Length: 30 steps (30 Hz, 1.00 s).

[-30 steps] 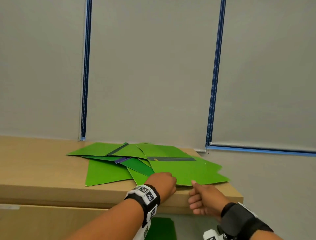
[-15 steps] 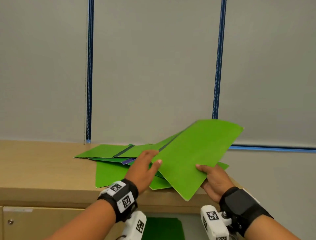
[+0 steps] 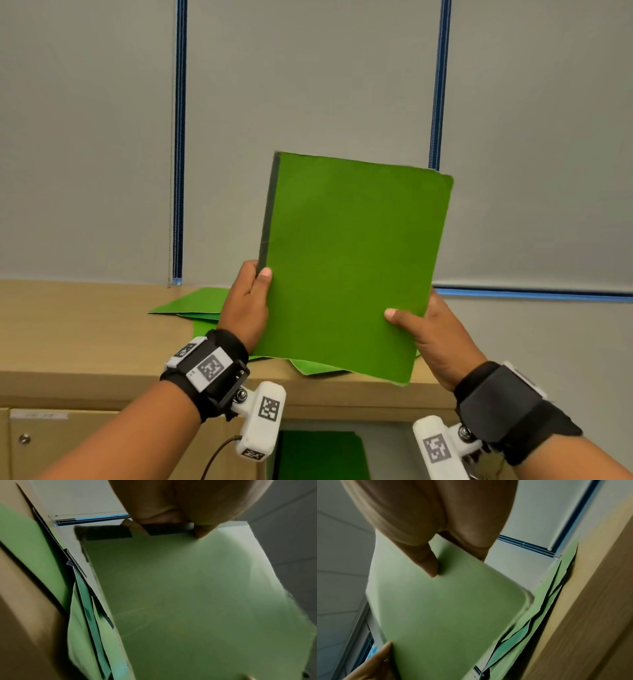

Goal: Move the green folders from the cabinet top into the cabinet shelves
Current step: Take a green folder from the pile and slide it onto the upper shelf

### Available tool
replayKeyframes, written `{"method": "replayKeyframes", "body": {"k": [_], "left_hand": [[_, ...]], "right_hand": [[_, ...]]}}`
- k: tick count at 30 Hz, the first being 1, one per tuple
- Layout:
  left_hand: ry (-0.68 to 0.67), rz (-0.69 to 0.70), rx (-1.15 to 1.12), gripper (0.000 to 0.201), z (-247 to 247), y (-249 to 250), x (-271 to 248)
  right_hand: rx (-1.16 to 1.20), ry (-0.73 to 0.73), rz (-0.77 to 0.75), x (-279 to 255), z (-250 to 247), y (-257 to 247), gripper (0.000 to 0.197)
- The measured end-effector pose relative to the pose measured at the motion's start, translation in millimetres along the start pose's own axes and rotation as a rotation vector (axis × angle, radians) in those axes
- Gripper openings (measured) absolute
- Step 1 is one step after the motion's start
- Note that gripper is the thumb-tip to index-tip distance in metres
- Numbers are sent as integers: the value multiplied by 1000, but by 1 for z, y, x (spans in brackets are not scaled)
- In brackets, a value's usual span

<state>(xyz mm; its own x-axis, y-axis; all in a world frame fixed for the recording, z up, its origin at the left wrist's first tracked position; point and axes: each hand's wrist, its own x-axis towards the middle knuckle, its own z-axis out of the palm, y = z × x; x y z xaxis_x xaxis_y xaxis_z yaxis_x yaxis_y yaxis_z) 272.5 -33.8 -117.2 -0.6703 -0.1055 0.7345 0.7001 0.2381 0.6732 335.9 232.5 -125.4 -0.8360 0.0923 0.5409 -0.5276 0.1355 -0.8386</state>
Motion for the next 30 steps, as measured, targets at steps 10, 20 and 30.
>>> {"method": "replayKeyframes", "body": {"k": [10,20,30], "left_hand": [[-75,-153,-284,8,-8,-8,-78],[-39,-374,-305,9,11,-117,-189],[-77,-687,-192,21,47,-203,-269]], "right_hand": [[119,86,53,-23,-9,25,36],[176,55,276,-88,7,154,40],[158,139,533,-122,12,285,40]]}}
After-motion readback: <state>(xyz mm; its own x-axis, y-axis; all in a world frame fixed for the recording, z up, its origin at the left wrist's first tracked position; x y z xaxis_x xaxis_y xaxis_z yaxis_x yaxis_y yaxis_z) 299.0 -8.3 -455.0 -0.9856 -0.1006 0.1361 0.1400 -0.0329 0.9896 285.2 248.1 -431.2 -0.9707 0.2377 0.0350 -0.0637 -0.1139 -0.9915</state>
